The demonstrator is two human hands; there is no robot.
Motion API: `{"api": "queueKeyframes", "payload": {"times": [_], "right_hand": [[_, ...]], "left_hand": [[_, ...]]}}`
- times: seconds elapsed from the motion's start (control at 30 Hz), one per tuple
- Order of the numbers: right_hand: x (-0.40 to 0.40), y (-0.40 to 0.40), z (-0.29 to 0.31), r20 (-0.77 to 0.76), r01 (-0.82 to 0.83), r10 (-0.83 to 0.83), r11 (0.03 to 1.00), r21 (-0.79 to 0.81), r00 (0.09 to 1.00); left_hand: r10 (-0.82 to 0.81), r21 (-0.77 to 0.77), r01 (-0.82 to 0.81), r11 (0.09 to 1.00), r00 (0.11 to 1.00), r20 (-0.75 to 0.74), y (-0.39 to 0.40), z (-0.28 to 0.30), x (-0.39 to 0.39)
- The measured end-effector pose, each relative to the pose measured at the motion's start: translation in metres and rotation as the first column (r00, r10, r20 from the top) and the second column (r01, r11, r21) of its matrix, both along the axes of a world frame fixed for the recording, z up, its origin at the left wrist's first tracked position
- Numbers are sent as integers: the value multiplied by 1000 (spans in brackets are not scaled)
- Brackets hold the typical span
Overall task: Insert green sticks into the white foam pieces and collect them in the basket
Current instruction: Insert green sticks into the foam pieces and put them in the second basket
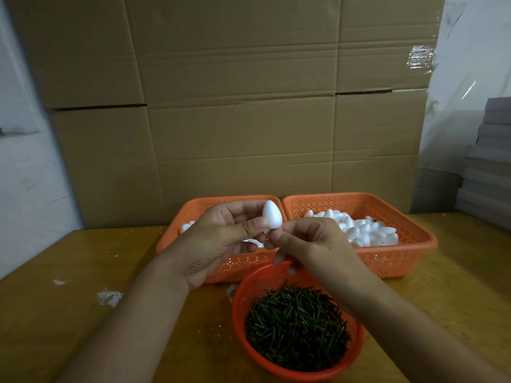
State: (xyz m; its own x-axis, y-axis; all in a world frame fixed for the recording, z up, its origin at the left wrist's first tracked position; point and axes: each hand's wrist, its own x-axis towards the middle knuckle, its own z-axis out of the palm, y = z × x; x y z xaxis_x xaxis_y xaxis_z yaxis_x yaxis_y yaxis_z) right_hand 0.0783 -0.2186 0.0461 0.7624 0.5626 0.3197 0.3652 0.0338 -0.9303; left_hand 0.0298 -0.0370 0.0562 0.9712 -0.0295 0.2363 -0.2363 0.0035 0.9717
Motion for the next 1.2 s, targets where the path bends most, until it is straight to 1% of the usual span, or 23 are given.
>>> {"api": "queueKeyframes", "payload": {"times": [0.23,0.3,0.47,0.73,1.2], "right_hand": [[1,2,-1,-36,77,-76,996,36,996],[1,1,-1,-35,76,-75,997,32,997],[-1,0,0,-21,54,-53,998,26,998],[-2,0,2,-31,42,-41,999,32,999],[3,3,-4,-44,69,-66,996,59,997]], "left_hand": [[44,-53,-43,998,999,16,-5,2,-1],[53,-60,-51,997,998,25,-5,1,-1],[89,-13,-89,996,996,30,-3,0,1],[80,-60,-79,995,996,24,-5,-2,1],[103,-46,-101,994,994,34,-6,-3,3]]}}
